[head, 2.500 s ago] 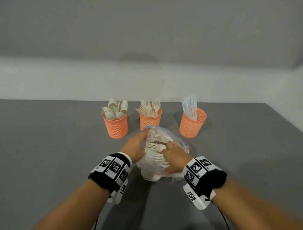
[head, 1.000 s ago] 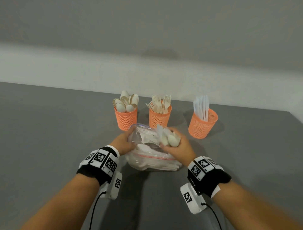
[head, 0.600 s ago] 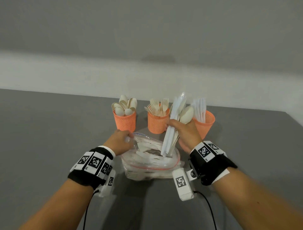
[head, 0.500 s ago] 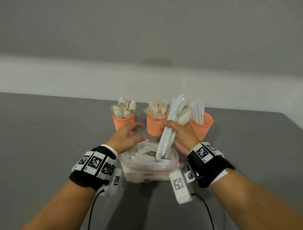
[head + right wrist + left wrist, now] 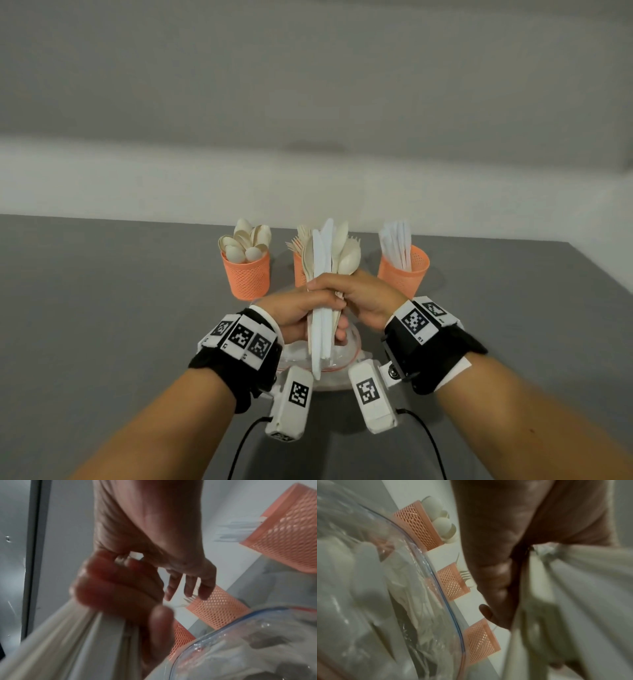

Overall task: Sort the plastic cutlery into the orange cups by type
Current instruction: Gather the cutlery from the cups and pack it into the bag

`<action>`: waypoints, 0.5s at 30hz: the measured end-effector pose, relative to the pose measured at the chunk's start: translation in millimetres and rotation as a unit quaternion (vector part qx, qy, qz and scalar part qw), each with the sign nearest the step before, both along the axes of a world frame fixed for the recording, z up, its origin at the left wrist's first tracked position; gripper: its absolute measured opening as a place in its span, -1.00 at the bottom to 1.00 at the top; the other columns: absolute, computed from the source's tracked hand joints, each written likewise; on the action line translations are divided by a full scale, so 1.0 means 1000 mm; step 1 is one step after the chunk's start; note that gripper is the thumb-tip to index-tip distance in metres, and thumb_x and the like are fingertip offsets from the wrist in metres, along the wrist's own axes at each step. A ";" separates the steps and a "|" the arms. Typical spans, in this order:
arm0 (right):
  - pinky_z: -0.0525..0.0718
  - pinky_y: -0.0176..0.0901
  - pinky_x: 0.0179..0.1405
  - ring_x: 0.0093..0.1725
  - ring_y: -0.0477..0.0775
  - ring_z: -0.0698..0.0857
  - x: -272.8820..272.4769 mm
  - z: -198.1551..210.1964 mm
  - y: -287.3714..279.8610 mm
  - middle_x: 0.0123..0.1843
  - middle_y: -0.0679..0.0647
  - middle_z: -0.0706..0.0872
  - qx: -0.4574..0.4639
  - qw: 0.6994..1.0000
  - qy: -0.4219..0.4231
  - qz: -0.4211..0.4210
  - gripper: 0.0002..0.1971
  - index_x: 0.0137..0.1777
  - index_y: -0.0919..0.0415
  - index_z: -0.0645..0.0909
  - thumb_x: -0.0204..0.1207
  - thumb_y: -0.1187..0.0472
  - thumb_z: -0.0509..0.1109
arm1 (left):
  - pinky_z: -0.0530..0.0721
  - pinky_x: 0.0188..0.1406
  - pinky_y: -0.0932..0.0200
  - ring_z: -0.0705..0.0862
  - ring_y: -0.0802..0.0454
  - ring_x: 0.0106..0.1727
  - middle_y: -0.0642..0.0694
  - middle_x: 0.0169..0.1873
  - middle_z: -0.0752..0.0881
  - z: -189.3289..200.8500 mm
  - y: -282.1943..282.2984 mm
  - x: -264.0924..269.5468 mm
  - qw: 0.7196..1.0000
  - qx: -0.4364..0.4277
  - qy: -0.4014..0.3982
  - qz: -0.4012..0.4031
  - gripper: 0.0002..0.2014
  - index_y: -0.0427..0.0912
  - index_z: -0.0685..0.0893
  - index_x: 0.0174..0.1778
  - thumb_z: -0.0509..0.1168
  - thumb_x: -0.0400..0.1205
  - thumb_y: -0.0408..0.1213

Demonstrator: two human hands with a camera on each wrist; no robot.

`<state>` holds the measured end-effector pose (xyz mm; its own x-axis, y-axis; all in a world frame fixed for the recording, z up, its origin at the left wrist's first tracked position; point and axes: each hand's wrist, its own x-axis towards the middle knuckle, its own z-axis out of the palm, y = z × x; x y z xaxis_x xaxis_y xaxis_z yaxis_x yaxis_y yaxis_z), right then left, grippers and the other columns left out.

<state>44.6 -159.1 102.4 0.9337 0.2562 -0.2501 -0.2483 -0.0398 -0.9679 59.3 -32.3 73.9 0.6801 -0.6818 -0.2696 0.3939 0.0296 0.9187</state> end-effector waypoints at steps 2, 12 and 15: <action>0.56 0.02 -0.16 -0.04 0.36 0.53 0.001 0.000 -0.001 -0.04 0.57 0.61 -0.019 1.000 0.014 0.004 -0.66 -0.02 0.41 0.68 0.31 0.16 0.50 | 0.74 -0.38 0.16 0.70 0.05 -0.49 -0.14 -0.51 0.70 -0.002 -0.005 0.002 0.999 -0.038 0.010 0.037 -0.84 -0.28 0.74 -0.45 0.27 0.37 -0.45; 0.53 -0.30 -0.06 -0.14 -0.09 0.53 0.002 -0.011 -0.016 -0.16 -0.07 0.52 -0.138 0.959 -0.218 -0.117 -0.59 0.20 0.15 0.46 0.37 0.35 0.45 | 0.75 -0.28 0.14 0.74 0.00 -0.22 -0.21 -0.16 0.66 -0.012 -0.012 0.020 0.972 -0.134 0.026 0.191 -0.38 -0.38 0.56 0.28 0.48 0.39 -0.10; 0.49 -0.48 -0.28 -0.22 -0.21 0.50 0.000 -0.016 -0.005 -0.09 -0.02 0.53 -0.273 0.917 -0.289 -0.034 -0.63 0.17 0.18 0.45 0.37 0.26 0.44 | 0.76 -0.13 0.15 0.71 -0.07 -0.09 -0.30 -0.07 0.64 -0.008 -0.017 0.019 0.969 -0.150 0.006 0.196 -0.48 -0.40 0.56 0.26 0.30 0.47 -0.12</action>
